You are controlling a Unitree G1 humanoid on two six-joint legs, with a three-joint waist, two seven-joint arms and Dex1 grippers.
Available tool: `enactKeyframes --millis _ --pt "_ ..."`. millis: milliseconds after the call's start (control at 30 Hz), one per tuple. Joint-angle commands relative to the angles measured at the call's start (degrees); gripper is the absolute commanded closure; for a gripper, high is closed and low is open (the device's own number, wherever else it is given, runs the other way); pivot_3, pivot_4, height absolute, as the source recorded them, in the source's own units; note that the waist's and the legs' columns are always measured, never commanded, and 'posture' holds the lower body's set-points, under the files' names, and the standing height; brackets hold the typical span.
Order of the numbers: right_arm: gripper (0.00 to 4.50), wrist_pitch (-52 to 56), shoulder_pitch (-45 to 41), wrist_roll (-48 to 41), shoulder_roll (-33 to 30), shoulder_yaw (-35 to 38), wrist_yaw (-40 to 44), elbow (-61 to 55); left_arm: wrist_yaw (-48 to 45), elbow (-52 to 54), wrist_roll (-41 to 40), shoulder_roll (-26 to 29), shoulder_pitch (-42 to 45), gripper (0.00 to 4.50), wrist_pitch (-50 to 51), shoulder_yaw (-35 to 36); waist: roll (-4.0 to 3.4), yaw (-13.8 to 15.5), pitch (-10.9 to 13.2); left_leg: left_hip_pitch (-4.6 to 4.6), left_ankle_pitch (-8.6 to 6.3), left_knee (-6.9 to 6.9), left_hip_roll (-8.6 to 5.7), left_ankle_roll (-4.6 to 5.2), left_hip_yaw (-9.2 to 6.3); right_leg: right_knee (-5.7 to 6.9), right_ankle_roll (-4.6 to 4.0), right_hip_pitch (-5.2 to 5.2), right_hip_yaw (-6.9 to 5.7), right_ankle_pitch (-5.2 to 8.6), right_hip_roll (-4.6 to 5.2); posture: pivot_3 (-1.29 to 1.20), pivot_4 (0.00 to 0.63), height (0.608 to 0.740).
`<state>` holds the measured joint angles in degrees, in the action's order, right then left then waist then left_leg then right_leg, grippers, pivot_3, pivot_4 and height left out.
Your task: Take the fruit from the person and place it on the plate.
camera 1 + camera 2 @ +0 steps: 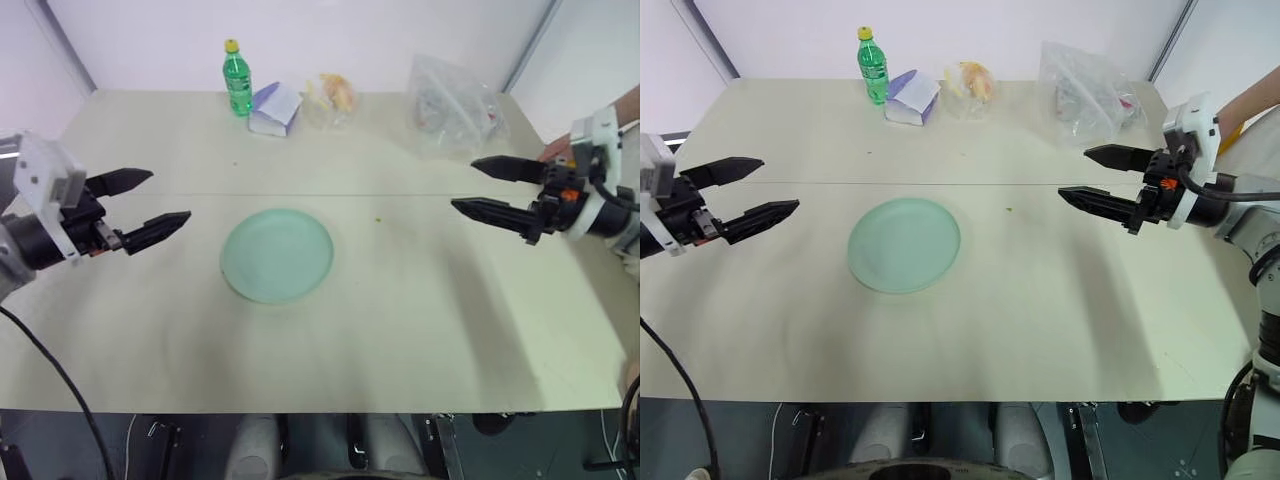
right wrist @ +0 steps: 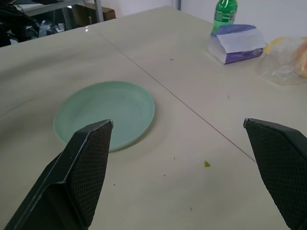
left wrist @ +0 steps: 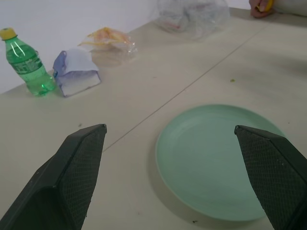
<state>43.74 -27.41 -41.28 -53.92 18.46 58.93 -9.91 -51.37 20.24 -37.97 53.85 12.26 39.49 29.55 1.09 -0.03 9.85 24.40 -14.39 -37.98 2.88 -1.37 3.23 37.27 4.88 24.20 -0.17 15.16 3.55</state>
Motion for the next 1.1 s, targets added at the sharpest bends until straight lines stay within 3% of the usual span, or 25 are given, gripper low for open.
enactKeyframes --millis 33,1100 --pt "0.00 -0.1 0.2 -1.4 0.0 1.9 -0.8 -1.7 1.1 0.8 0.5 0.6 0.7 0.02 -1.3 -0.2 0.00 -0.1 0.0 0.00 0.00 0.00 0.00 0.00 0.00 0.00 0.00 0.00 0.00 0.00 0.00 0.00 0.150 0.731" --pt "0.00 -0.1 4.0 -3.7 -0.4 3.3 -2.9 -3.0 0.7 -0.2 -0.5 0.6 3.0 0.02 -1.8 -3.6 0.00 -0.6 0.0 0.00 0.00 0.01 0.00 0.00 -0.01 0.01 0.01 0.00 0.00 -0.01 -0.02 0.00 0.150 0.731"
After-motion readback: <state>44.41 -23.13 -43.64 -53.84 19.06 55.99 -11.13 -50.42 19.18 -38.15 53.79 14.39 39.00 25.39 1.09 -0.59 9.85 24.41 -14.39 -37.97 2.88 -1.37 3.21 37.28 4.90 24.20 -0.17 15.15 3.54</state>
